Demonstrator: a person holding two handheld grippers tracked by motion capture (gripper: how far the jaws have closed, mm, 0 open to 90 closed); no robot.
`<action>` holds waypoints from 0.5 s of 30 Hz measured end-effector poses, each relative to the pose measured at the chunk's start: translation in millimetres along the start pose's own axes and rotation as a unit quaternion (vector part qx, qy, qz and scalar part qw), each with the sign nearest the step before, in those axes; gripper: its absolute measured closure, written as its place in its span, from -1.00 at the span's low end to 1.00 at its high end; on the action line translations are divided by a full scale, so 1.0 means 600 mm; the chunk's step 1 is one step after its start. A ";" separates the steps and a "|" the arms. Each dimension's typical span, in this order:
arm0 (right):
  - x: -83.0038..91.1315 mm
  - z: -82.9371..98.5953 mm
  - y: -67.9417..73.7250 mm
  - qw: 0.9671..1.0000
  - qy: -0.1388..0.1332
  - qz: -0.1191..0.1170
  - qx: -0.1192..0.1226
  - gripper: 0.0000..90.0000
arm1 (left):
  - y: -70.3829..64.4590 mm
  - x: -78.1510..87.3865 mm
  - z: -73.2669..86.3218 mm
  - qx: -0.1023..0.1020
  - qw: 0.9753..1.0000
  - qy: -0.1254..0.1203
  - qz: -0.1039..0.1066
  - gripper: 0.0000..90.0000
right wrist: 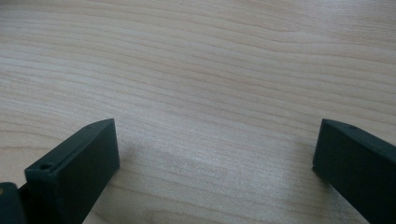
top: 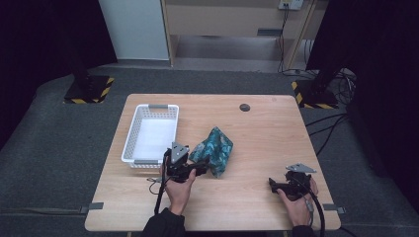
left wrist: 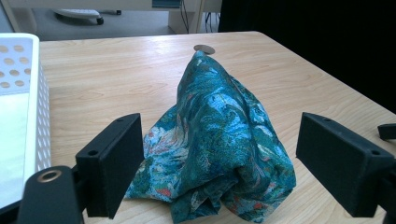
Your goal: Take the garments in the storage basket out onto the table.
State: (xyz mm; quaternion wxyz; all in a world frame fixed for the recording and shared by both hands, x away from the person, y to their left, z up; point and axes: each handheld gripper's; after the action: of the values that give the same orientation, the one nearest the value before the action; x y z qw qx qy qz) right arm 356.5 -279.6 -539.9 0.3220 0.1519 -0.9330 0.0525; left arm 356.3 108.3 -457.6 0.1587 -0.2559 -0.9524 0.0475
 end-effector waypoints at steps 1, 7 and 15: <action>0.000 0.000 0.000 1.000 0.000 0.000 0.000 -0.99 | 0.000 0.001 0.000 0.000 1.000 0.000 -0.001 -0.70; 0.000 0.000 0.000 1.000 0.000 0.000 0.000 -0.99 | 0.002 0.007 0.000 -0.001 1.000 -0.006 0.000 -0.71; 0.000 0.000 0.000 1.000 0.000 0.000 0.000 -0.99 | 0.006 0.017 0.002 -0.003 1.000 -0.014 -0.005 -0.71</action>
State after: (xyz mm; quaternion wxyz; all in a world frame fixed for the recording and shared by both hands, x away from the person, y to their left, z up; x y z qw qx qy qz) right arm 356.5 -279.6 -539.9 0.3219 0.1520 -0.9330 0.0526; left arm 349.5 116.7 -456.5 0.1452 -0.2505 -0.9560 0.0471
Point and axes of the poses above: each handheld gripper's, and its own axes: x roughly backward along the jaws, z roughly out of its underside, y roughly to its left, and after that the axes turned 7 degrees about -y, right-handed
